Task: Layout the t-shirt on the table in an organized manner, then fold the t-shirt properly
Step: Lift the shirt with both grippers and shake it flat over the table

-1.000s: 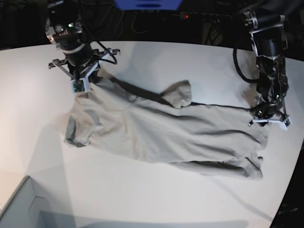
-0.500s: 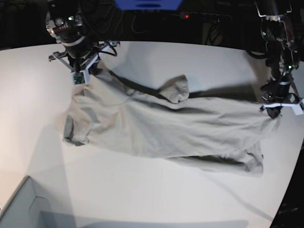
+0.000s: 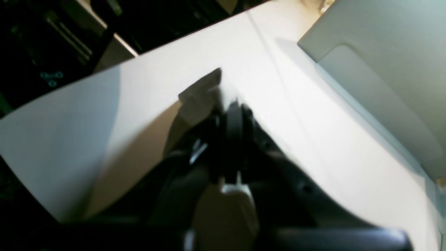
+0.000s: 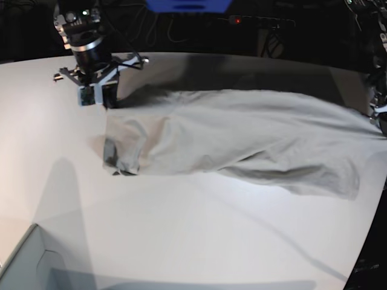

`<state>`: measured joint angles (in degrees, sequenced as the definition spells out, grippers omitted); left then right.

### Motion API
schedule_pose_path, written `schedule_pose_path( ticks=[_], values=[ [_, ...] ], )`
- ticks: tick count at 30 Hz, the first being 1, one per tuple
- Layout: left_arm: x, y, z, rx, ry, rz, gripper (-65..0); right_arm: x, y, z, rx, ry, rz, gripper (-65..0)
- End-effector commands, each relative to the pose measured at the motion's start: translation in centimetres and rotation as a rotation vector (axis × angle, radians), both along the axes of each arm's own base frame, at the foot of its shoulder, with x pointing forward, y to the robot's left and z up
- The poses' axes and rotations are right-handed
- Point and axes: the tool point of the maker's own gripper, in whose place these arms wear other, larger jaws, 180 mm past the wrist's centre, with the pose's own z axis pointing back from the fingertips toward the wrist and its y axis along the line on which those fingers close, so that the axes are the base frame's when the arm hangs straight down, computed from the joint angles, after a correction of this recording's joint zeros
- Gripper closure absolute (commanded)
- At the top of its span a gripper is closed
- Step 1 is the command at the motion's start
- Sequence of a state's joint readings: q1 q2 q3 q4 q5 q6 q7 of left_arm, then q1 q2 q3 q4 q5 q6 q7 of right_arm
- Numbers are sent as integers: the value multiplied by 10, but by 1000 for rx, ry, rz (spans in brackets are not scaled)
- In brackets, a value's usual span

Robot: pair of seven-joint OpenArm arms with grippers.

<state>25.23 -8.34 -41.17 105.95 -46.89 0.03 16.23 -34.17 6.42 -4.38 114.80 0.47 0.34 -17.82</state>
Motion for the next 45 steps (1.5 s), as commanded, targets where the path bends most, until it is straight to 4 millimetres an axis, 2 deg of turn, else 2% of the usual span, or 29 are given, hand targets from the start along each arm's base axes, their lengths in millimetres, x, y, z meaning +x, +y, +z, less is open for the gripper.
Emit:
schedule_pose_path(
  ticks=[1, 8, 13, 16, 19, 23, 28, 31, 36, 38, 42, 45],
  values=[
    [4, 1, 20, 36, -55, -3, -1, 12, -5, 21, -6, -100, -7, 0],
    [51, 0, 76, 77, -235, -32, -1, 75, -34, 107, -19, -499, -104, 0],
    [102, -17, 126, 173, -330, -154, -1, 118, -43, 178, -6, -742, -143, 0],
    [126, -32, 149, 274, -350, -203, -1, 134, -44, 215, 0, -851, -148, 0],
    [143, -42, 175, 359, -390, -221, -1, 142, -48, 240, 10, -925, -172, 0],
    [155, -47, 210, 450, -449, -204, -1, 151, -49, 264, 28, -992, -182, 0],
    [171, -37, 227, 474, -469, -163, -1, 176, -48, 266, 57, -992, -191, 0],
    [175, -33, 237, 471, -491, -150, -1, 183, -51, 273, 55, -1011, -195, 0],
    [166, -39, 255, 498, -537, -150, -1, 176, -55, 290, 24, -1058, -183, 0],
    [158, -43, 269, 542, -563, -157, -1, 173, -55, 296, 20, -1077, -181, 0],
    [140, -58, 276, 589, -584, -186, -1, 159, -55, 314, -9, -1150, -164, 0],
    [129, -64, 273, 606, -582, -196, -1, 149, -53, 326, -12, -1235, -154, 0]
  ],
)
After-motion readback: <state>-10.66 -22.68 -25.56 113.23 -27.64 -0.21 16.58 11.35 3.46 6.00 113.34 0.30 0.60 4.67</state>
